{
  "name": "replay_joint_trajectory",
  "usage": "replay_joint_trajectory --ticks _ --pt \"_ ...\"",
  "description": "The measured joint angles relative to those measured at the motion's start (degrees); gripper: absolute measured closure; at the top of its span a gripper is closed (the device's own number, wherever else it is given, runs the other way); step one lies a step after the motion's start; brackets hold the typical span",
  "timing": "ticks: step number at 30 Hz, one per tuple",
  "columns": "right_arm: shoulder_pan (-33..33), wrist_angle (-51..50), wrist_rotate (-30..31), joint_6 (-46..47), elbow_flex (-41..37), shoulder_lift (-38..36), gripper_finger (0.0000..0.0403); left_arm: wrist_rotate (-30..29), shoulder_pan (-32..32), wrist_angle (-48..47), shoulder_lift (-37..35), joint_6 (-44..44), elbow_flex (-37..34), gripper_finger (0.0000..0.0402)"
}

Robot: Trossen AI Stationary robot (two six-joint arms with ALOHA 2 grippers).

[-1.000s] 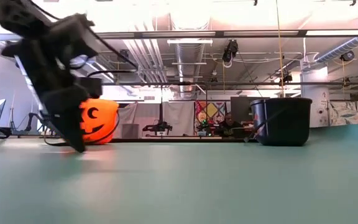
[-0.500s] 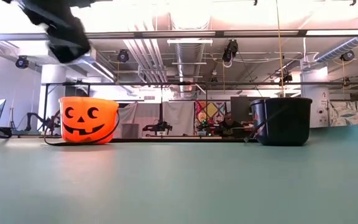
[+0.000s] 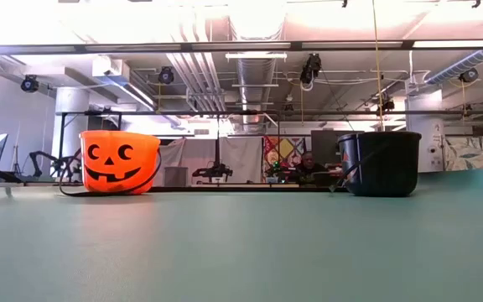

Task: Sort candy by brand, put in halloween buckets
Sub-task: Adjust the white candies

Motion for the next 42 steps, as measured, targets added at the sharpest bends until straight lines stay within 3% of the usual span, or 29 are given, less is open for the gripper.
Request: replay_joint_trajectory --ticks 6,11,16,25,35,39,42 --pt "0.0 0.2 0.1 1.1 0.0 0.9 0.0259 0.3 -4.7 -0.2 14.8 1.0 10.9 0.0286" --pt "0.3 0.6 -3.8 1.2 0.0 1.2 0.0265 0.7 -6.2 -1.6 26.4 4.7 21.7 0.0286" --pt "0.7 1.9 -4.4 1.2 0.0 1.2 0.0271 -1.3 -7.1 -2.4 32.3 5.5 25.8 0.0286" --pt "0.6 2.4 -4.4 1.1 0.0 1.2 0.0267 -10.9 -6.8 0.1 33.3 7.3 22.9 0.0286" --pt "0.6 2.8 -4.6 3.0 0.0 1.2 0.0274 -11.9 -4.8 0.8 31.2 7.1 17.2 0.0286" --pt "0.6 2.8 -7.2 3.4 0.0 1.2 0.0271 -11.7 -4.4 -4.9 28.7 6.7 15.4 0.0286" --pt "0.7 2.8 -7.6 3.4 0.0 1.2 0.0272 -11.0 -4.5 -16.2 26.8 3.9 14.8 0.0286"
